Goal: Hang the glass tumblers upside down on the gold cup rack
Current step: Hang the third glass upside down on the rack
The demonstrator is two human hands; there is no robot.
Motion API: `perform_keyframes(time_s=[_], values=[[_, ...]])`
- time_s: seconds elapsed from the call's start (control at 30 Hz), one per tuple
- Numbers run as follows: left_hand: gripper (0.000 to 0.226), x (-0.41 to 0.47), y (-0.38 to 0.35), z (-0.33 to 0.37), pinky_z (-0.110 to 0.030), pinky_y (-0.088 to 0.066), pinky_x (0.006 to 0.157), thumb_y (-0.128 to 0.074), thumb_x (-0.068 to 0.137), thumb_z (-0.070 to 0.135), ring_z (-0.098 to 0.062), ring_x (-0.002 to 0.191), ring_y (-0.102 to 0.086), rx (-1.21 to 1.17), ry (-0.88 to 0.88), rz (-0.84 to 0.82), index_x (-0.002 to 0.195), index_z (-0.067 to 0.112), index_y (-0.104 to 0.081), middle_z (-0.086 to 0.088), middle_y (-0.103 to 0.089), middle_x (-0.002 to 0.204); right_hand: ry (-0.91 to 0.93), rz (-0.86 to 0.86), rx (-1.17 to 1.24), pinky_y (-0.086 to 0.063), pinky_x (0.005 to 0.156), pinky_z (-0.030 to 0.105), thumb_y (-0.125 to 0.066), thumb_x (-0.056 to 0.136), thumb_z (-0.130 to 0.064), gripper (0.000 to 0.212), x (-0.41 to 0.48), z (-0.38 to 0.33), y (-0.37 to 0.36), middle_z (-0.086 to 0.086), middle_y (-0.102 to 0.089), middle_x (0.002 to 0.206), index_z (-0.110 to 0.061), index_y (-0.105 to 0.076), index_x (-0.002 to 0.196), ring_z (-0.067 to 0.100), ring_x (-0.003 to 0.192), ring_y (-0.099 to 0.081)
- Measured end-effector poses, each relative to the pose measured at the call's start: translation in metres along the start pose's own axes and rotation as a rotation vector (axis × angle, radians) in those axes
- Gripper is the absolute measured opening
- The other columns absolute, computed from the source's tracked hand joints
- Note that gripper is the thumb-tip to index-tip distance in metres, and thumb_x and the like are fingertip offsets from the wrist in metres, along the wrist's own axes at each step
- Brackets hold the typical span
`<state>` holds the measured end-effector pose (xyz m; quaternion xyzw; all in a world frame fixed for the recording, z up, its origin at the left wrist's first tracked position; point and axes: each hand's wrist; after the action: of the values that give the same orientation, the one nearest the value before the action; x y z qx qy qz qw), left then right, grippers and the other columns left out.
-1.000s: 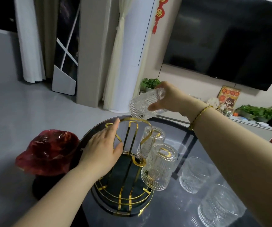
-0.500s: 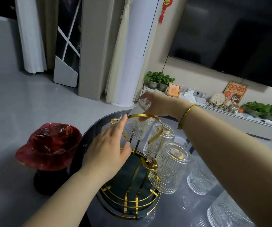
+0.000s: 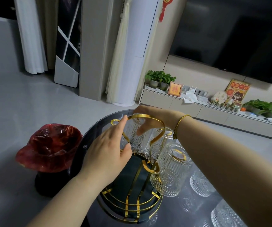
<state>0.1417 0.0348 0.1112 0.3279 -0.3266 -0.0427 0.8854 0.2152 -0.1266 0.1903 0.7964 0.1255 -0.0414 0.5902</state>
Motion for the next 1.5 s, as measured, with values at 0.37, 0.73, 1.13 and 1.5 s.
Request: perform_keyframes(time_s=[0.37,0.73,1.13,1.5], values=[[0.067,0.0,0.001,0.002,-0.031,-0.033,0.101,-0.048,0.088,0.027,-0.014,0.132,-0.029,-0.004,0.027,-0.007,0.14,0.029,-0.005,0.002,-0.03,0.147,0.023,0.0,0.013,-0.039,0.097,0.041,-0.074,0.064,-0.022,0.074,0.004,0.006,-0.003,0.01,-0.044,0.129,-0.02,-0.034,0.126,0.028,0.114,-0.043],[0.061,-0.001,0.003,0.008,-0.036,-0.022,0.106,-0.048,0.088,0.027,-0.02,0.136,-0.019,0.106,0.031,0.038,0.14,0.02,-0.016,-0.004,-0.018,0.151,0.033,0.259,0.144,-0.032,0.105,0.033,-0.063,0.075,-0.022,0.063,-0.049,0.018,0.015,0.014,-0.04,0.137,-0.01,-0.032,0.129,0.027,0.122,-0.041],[0.035,-0.093,-0.019,0.069,-0.022,-0.022,0.101,-0.042,0.076,0.021,-0.025,0.107,-0.04,-0.002,-0.144,0.235,0.092,-0.001,-0.065,-0.025,-0.062,0.101,-0.091,0.826,0.322,-0.035,0.081,0.015,-0.06,0.077,-0.011,0.03,-0.215,0.09,-0.04,-0.002,-0.051,0.102,-0.01,-0.054,0.107,0.012,0.093,-0.047],[0.049,-0.148,-0.11,0.078,-0.034,-0.017,0.111,-0.05,0.089,0.033,-0.016,0.136,-0.019,0.141,0.011,-0.402,0.133,0.024,-0.032,0.004,-0.025,0.147,-0.454,1.187,0.681,-0.034,0.087,0.026,-0.073,0.065,-0.015,0.067,-0.279,0.156,-0.162,0.002,-0.04,0.115,-0.013,-0.036,0.121,0.014,0.099,-0.041]])
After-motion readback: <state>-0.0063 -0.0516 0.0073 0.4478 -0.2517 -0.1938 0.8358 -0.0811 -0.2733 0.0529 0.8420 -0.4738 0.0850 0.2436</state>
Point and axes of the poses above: each hand's wrist, its own x-axis towards the middle knuckle, its own y-axis out of the back of the hand, z = x × y
